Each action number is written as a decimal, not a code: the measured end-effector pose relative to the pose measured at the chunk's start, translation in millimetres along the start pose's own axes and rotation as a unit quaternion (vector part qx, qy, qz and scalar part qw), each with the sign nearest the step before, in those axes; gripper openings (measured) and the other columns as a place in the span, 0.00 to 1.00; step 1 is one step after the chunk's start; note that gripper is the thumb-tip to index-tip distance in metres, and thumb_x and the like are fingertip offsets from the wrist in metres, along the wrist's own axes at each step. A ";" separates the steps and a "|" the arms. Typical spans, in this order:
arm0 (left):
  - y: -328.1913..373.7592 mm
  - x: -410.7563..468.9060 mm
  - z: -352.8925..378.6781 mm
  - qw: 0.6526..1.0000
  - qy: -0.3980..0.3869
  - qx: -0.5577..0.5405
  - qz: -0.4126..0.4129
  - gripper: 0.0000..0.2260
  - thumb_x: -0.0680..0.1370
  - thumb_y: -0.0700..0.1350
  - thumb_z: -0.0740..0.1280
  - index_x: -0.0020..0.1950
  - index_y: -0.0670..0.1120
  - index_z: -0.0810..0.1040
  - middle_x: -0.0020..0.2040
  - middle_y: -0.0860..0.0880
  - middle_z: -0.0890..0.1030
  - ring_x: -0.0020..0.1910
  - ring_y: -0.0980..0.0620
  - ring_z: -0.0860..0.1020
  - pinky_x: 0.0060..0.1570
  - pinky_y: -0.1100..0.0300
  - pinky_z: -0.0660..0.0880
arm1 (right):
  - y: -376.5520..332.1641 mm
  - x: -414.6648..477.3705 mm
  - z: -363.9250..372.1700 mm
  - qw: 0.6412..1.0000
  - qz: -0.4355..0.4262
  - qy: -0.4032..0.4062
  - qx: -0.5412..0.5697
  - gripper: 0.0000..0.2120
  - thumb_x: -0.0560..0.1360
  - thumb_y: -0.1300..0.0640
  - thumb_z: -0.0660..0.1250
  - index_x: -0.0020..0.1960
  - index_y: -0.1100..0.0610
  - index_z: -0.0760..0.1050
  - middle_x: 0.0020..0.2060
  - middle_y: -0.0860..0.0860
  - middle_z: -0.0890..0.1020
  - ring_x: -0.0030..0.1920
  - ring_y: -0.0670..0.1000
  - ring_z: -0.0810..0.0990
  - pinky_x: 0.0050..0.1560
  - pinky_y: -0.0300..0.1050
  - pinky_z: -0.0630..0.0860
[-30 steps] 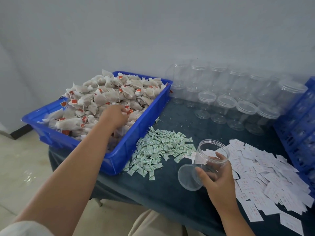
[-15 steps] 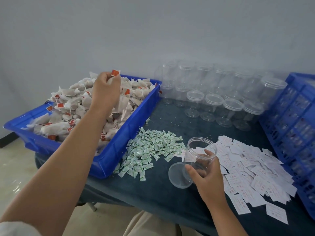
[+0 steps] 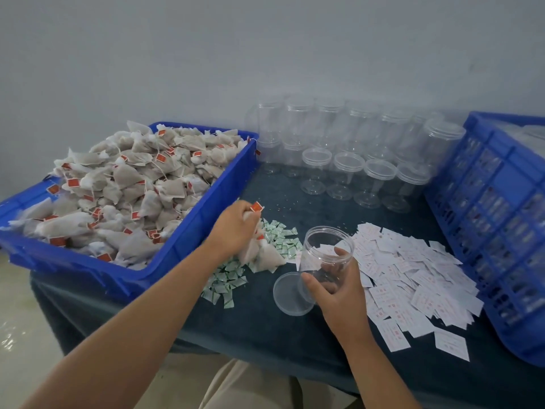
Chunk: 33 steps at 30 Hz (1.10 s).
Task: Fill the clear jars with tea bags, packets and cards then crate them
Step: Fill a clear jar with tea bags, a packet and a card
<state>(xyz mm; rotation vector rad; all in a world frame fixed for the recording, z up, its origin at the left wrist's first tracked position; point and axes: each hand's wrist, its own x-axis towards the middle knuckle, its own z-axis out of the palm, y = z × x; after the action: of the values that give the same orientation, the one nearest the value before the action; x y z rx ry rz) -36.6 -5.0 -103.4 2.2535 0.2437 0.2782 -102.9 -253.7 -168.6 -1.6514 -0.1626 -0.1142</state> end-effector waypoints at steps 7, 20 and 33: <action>-37.5 -10.7 12.2 0.993 0.074 0.067 0.056 0.06 0.87 0.50 0.60 0.52 0.51 0.72 0.46 0.57 0.86 0.50 0.53 0.81 0.52 0.58 0.76 | 0.3 0.8 -1.8 1.000 0.003 0.000 0.004 0.32 0.72 0.49 0.84 0.66 0.31 0.69 0.57 0.31 0.84 0.49 0.40 0.87 0.45 0.30 0.80; 51.0 -21.9 -22.3 0.981 0.083 -0.162 0.061 0.05 0.87 0.50 0.61 0.52 0.53 0.72 0.35 0.53 0.79 0.31 0.59 0.76 0.34 0.65 0.73 | 0.8 -0.4 0.3 1.000 -0.010 0.000 0.008 0.33 0.64 0.36 0.82 0.63 0.23 0.69 0.62 0.36 0.83 0.49 0.47 0.88 0.46 0.41 0.84; 155.3 -26.0 -12.6 0.905 -0.067 -0.407 0.104 0.07 0.87 0.47 0.62 0.50 0.49 0.73 0.33 0.55 0.72 0.32 0.56 0.69 0.33 0.62 0.71 | -4.4 -2.4 -1.1 0.999 -0.013 -0.020 -0.028 0.35 0.66 0.36 0.82 0.68 0.36 0.70 0.62 0.32 0.82 0.40 0.45 0.85 0.40 0.44 0.84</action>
<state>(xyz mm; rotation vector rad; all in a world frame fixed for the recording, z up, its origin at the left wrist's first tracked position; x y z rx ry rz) -52.3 -101.4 20.7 1.4509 -0.1734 0.2693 -106.1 -254.6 -164.6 -1.7085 -0.2132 -0.1053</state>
